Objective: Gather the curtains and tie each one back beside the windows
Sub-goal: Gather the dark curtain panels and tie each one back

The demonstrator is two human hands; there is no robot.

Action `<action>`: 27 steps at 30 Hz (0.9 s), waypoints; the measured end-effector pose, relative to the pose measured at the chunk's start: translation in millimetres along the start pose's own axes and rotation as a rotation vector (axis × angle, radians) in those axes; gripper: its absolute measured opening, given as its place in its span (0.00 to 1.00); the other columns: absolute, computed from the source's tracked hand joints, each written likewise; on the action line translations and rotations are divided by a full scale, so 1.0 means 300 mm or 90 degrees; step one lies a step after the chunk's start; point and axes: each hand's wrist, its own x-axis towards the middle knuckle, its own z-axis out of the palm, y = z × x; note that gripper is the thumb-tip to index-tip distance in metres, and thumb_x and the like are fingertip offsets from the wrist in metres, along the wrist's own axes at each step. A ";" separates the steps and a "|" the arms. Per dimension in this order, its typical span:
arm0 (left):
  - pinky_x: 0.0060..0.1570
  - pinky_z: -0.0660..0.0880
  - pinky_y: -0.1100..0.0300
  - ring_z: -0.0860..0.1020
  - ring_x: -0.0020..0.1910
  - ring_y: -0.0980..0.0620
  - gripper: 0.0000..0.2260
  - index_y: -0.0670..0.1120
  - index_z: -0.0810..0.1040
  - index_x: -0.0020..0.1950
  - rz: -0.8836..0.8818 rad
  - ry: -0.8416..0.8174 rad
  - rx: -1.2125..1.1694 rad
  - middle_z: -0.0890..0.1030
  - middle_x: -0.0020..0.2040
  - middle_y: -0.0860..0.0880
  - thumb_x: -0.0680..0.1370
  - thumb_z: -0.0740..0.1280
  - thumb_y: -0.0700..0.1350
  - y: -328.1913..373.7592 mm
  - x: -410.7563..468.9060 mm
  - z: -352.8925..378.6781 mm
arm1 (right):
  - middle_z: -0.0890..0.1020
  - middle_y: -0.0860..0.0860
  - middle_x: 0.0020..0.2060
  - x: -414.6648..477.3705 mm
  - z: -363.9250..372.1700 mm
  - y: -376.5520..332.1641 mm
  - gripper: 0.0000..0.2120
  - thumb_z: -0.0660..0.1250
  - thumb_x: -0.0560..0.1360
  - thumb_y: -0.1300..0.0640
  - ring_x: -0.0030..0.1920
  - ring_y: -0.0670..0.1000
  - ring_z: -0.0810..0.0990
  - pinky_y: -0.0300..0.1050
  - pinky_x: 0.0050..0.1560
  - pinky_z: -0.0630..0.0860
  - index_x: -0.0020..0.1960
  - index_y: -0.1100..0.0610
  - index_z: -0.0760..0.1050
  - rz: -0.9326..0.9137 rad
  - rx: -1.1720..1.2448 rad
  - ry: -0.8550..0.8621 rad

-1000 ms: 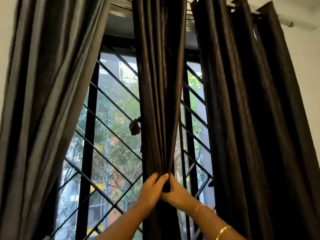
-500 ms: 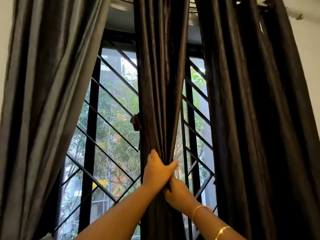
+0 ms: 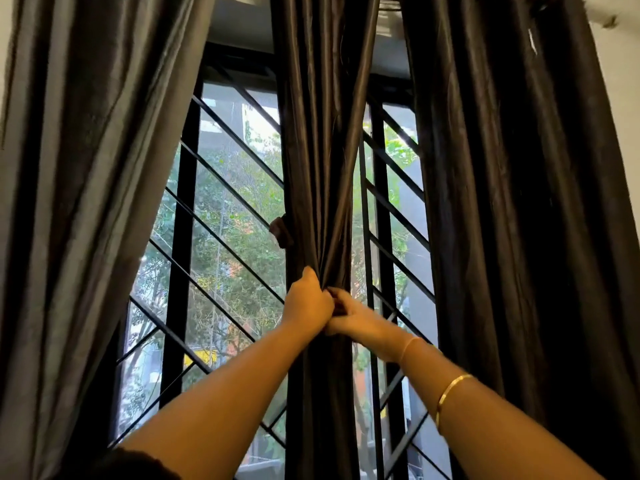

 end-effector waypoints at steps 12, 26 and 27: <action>0.55 0.72 0.60 0.74 0.56 0.50 0.16 0.42 0.72 0.62 0.162 -0.179 -0.207 0.70 0.59 0.48 0.74 0.67 0.39 0.017 0.014 -0.054 | 0.80 0.55 0.46 0.136 -0.019 -0.127 0.11 0.60 0.75 0.61 0.48 0.57 0.79 0.49 0.47 0.75 0.57 0.58 0.75 -0.055 0.079 0.298; 0.46 0.68 0.65 0.76 0.47 0.52 0.30 0.41 0.55 0.75 0.197 0.276 -0.177 0.77 0.51 0.50 0.76 0.64 0.45 0.137 0.199 -0.149 | 0.73 0.53 0.37 0.150 -0.047 -0.104 0.03 0.56 0.77 0.62 0.38 0.56 0.70 0.42 0.30 0.61 0.47 0.59 0.68 -0.131 -0.162 0.262; 0.58 0.67 0.61 0.73 0.60 0.47 0.33 0.41 0.52 0.75 0.179 0.274 -0.122 0.73 0.63 0.45 0.76 0.65 0.49 0.138 0.225 -0.153 | 0.71 0.52 0.36 0.153 -0.053 -0.103 0.02 0.56 0.77 0.61 0.38 0.56 0.70 0.42 0.32 0.62 0.46 0.58 0.67 -0.135 -0.177 0.257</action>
